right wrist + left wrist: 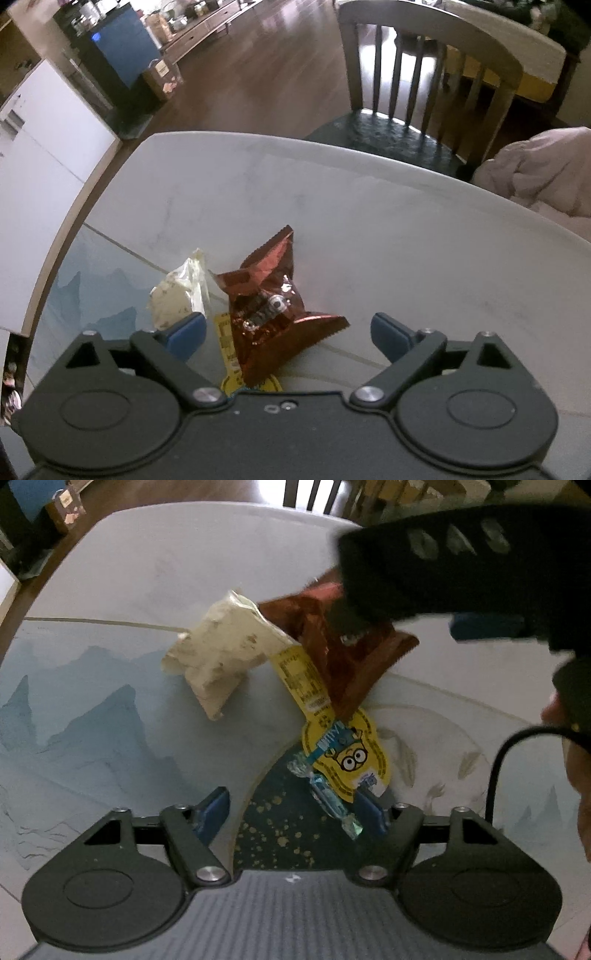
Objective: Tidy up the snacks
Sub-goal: 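Grasp the brown Oreo bag with the right tool while the left tool grasps the wrapped candy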
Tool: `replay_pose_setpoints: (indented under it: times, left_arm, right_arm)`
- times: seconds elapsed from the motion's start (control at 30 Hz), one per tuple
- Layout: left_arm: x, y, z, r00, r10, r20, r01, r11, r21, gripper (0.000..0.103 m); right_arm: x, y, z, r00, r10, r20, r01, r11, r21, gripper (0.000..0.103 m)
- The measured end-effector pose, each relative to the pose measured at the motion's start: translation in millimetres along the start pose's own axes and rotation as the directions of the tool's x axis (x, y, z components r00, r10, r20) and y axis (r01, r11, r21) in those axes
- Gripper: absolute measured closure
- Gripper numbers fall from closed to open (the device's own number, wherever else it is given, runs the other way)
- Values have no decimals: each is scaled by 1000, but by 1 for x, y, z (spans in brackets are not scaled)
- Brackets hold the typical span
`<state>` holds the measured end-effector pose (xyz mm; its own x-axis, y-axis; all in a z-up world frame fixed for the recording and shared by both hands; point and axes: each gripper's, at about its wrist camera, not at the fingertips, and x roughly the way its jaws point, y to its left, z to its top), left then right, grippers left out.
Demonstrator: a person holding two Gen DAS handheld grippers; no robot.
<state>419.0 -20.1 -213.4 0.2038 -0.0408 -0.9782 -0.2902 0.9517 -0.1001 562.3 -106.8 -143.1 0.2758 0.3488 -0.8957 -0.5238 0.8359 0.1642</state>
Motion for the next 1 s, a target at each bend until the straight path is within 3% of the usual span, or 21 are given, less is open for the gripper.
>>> replay_pose_setpoints:
  times: [0.3, 0.57, 0.9, 1.0]
  left_arm:
    - [8, -9, -4, 1000, -17, 16, 16, 999, 31, 42]
    - [4, 7, -4, 998, -60, 21, 59, 998, 23, 60]
    - [4, -2, -3, 998, 25, 52, -30, 995, 100, 61]
    - [3, -9, -4, 996, 56, 76, -65, 990, 122, 81]
  right_arm:
    - [13, 5, 6, 1000, 2, -3, -2, 999, -39, 10]
    - [23, 14, 1, 1000, -23, -15, 22, 996, -88, 18]
    - [25, 25, -1, 997, -72, 3, 72, 986, -149, 28]
    - [26, 28, -1, 996, -85, 14, 86, 982, -169, 33]
